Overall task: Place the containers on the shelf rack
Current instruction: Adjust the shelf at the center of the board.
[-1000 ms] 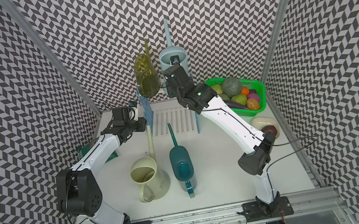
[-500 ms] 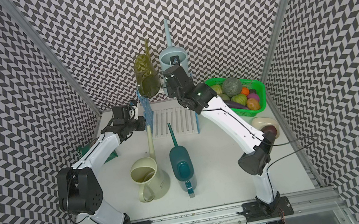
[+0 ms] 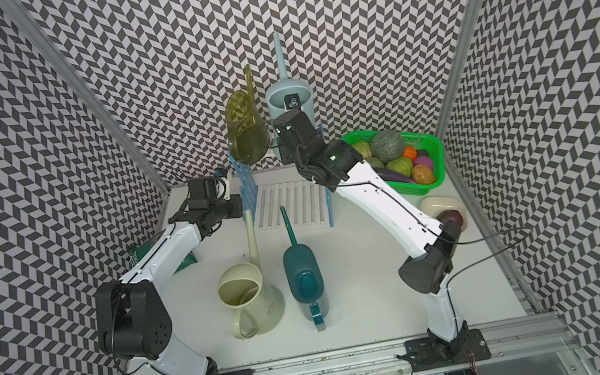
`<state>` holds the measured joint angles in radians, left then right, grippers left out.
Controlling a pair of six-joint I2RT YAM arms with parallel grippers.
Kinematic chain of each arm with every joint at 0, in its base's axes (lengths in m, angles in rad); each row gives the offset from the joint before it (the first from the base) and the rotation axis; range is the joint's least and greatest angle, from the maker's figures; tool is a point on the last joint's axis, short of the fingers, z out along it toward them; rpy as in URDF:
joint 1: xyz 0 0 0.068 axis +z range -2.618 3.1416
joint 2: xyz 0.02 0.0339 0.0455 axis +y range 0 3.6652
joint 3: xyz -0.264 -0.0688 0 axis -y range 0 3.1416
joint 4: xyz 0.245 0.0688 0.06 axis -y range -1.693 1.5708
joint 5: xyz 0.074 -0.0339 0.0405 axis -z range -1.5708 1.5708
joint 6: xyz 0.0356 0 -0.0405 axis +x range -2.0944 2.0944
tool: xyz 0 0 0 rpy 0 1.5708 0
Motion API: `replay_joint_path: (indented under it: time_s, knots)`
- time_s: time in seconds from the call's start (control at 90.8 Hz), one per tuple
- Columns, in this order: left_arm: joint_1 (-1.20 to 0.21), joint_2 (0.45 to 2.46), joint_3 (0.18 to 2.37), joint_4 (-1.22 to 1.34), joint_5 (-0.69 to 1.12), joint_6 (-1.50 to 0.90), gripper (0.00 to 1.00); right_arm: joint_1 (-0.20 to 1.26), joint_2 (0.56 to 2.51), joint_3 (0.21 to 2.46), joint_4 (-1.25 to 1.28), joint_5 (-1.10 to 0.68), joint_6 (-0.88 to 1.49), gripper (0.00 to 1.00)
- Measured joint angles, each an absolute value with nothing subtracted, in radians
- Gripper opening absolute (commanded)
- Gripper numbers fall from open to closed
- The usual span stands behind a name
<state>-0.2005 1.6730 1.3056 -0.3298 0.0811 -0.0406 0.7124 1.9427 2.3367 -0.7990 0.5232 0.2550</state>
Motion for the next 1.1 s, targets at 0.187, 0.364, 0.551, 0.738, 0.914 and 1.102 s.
replay_joint_path:
  time_s: [0.187,0.364,0.551,0.738,0.914,1.102]
  knots:
    - [-0.208,1.643,1.270,-0.322,0.083,-0.054,0.08,0.712,1.934,2.325,-0.797,0.524,0.256,0.00]
    - [-0.210,1.628,1.251,-0.315,0.089,-0.072,0.09,0.712,1.934,2.323,-0.791,0.532,0.260,0.00]
    - [-0.209,1.623,1.242,-0.307,0.104,-0.089,0.11,0.712,1.934,2.321,-0.788,0.546,0.272,0.00]
    - [-0.214,1.608,1.225,-0.307,0.134,-0.103,0.12,0.712,1.934,2.321,-0.792,0.567,0.278,0.00]
    - [-0.229,1.597,1.213,-0.309,0.155,-0.104,0.14,0.712,1.934,2.323,-0.794,0.579,0.280,0.01]
    - [-0.233,1.587,1.203,-0.311,0.171,-0.107,0.15,0.712,1.938,2.329,-0.802,0.589,0.281,0.07]
